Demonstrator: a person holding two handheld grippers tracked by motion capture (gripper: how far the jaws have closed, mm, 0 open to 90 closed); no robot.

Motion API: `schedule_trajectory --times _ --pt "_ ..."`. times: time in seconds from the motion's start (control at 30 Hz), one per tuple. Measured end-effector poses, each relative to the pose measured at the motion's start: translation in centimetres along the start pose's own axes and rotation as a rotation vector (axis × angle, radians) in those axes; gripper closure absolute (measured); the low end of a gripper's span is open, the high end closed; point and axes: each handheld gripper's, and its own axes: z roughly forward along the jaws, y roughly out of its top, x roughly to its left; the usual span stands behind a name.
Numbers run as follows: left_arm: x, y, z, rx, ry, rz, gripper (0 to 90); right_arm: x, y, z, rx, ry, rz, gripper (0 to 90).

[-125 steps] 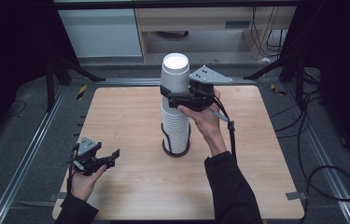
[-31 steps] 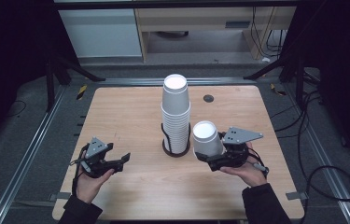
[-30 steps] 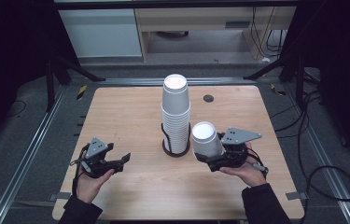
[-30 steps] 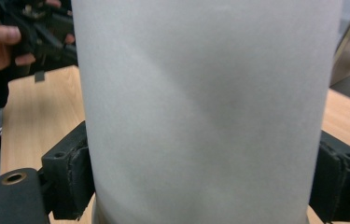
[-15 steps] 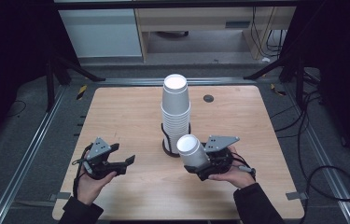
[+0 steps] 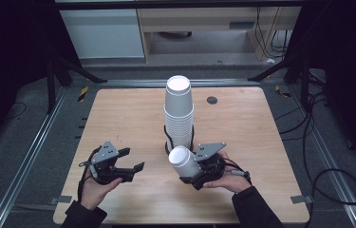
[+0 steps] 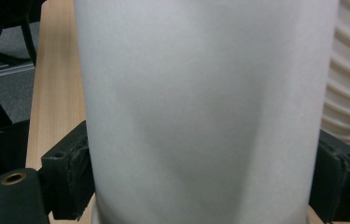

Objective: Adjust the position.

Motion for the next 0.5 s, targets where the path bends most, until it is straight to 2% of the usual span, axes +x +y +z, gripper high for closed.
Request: schedule_trajectory --times 0.17,0.3,0.5 --pt "-0.5 0.5 -0.1 -0.008 -0.046 0.010 21.2 0.0 0.1 0.3 0.007 0.015 -0.005 12.9" --pt "-0.9 1.2 0.0 0.012 -0.068 0.049 20.3 0.1 0.2 0.6 0.029 0.020 -0.022 12.8" --pt "-1.8 2.4 1.0 0.019 -0.121 0.080 19.4 0.1 0.5 1.0 0.053 0.037 -0.045 12.8"
